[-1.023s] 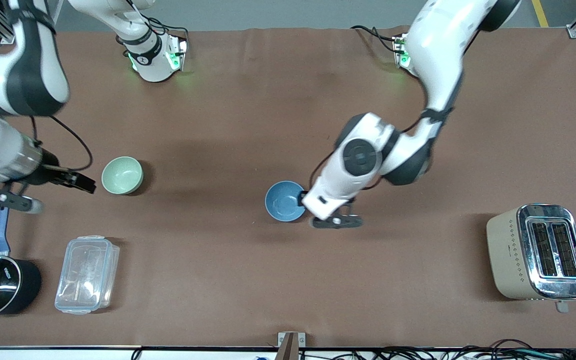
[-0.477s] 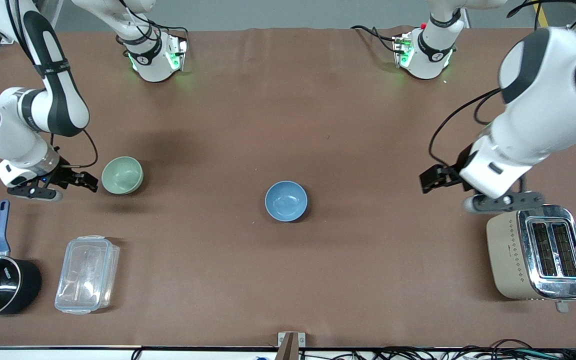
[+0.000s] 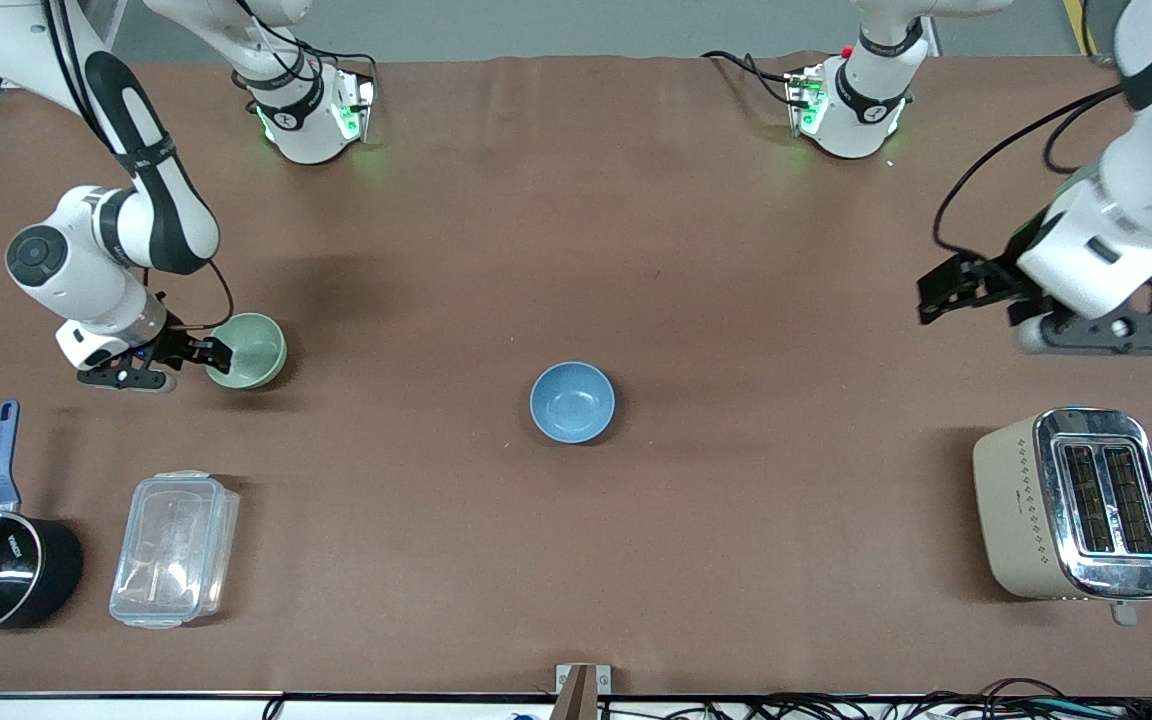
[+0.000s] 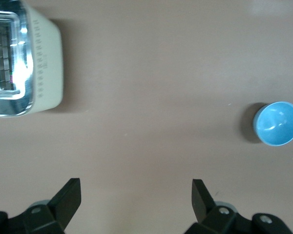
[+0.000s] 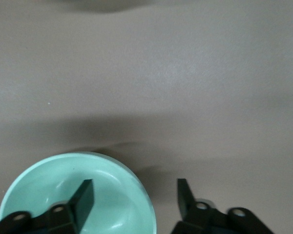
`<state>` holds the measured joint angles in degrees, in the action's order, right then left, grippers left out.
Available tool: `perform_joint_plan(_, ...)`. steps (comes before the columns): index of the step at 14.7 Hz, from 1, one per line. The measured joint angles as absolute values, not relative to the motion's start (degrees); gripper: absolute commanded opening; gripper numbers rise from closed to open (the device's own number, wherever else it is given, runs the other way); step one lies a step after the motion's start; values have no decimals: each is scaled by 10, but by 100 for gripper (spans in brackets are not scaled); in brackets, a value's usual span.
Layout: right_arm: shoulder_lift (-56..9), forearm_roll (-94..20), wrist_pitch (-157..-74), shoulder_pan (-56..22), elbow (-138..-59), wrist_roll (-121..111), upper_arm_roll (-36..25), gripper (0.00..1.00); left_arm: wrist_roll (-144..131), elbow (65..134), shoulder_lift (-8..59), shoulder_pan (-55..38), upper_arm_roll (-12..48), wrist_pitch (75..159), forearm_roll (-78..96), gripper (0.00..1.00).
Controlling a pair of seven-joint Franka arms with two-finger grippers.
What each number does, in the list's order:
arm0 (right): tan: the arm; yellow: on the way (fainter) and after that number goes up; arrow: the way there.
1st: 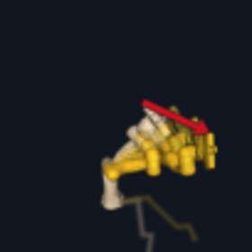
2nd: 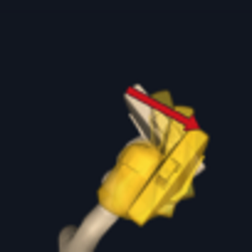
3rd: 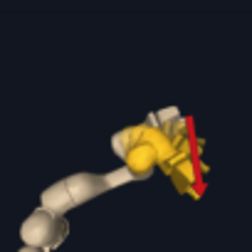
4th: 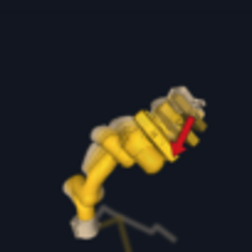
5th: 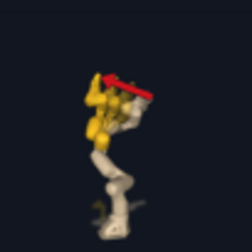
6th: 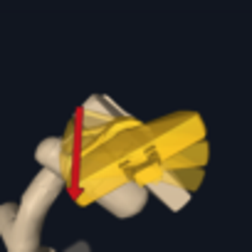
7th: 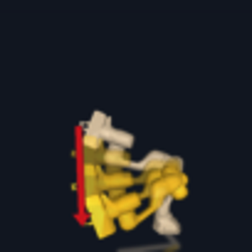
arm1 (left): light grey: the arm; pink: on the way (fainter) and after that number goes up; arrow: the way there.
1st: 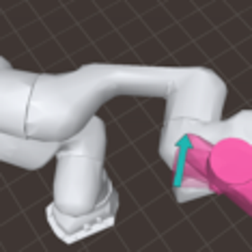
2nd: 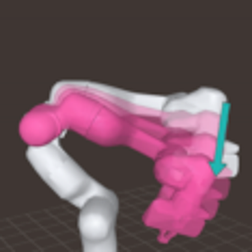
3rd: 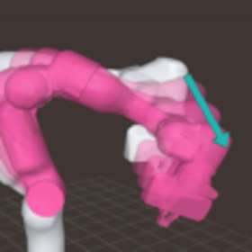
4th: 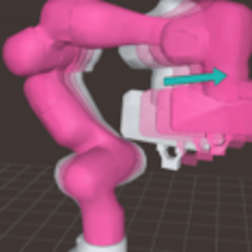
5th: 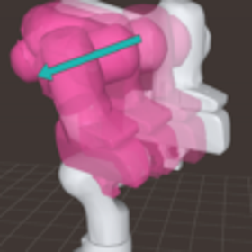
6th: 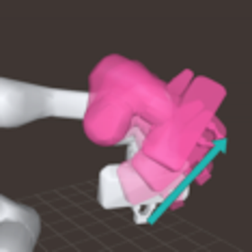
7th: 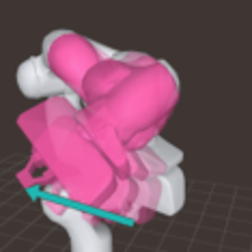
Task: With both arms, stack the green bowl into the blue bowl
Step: 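Grasp the rim of the pale green bowl with the right gripper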
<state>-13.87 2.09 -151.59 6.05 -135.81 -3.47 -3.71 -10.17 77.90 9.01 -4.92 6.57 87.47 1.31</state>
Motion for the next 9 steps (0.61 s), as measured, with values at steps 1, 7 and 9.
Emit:
perform_joint_plan(1,-143,21,-1521,61,-1359,-35,-37,57,-90,794,73,-47,55,872,13,100)
perform_joint_plan(7,-156,21,-1548,61,-1379,-35,-37,0,-57,872,6,-41,23,861,13,100)
perform_joint_plan(9,-152,21,-1521,61,-1375,-34,-36,0,-57,876,4,-41,23,859,13,100)
